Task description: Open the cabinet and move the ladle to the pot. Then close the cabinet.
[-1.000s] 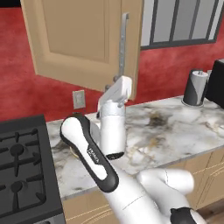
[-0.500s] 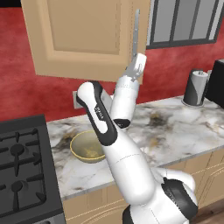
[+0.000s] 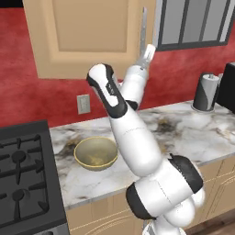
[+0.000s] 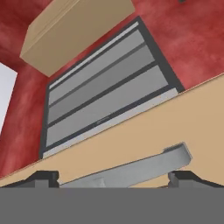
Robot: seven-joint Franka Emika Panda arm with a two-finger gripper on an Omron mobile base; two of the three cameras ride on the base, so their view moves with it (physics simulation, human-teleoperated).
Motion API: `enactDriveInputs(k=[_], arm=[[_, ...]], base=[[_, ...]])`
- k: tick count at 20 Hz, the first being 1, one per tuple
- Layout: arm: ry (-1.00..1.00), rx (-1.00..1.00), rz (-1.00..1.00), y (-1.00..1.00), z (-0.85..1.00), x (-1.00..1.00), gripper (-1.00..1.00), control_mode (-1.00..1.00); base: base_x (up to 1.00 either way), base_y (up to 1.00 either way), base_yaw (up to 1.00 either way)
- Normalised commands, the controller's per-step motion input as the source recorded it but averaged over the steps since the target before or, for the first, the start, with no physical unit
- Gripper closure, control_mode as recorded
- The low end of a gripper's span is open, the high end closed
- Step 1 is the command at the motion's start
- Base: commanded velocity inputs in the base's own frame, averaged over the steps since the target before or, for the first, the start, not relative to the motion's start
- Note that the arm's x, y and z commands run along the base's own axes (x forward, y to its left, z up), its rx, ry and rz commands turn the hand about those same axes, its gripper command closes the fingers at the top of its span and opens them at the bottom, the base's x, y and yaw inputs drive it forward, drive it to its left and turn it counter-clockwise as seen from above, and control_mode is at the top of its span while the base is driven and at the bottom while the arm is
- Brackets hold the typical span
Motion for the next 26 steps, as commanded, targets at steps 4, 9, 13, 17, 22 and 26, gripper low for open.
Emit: enactDriveInputs(k=[4,9,13,17,22,26], arm=[[0.02,0.23,-0.05,-0.1,0.37,0.7,-1.0,-1.0],[0.0,0.27,0.0,-0.06,0.29,0.84,-1.0,-1.0],[0.0,0.25,0.03,0.0,0.2,0.79,-1.0,-1.0],[0.0,0.21,0.09,0.01,0.15,0.66,-1.0,-1.0],[0.0,0.22,0.18,0.01,0.12,0.72,-1.0,-1.0],[0.0,0.26,0.28,0.0,0.13,0.78,-1.0,-1.0]], base=[[0.0,0.0,0.0],[0.0,0.0,0.0],[0.0,0.0,0.0],[0.0,0.0,0.0],[0.0,0.0,0.0],[0.0,0.0,0.0]])
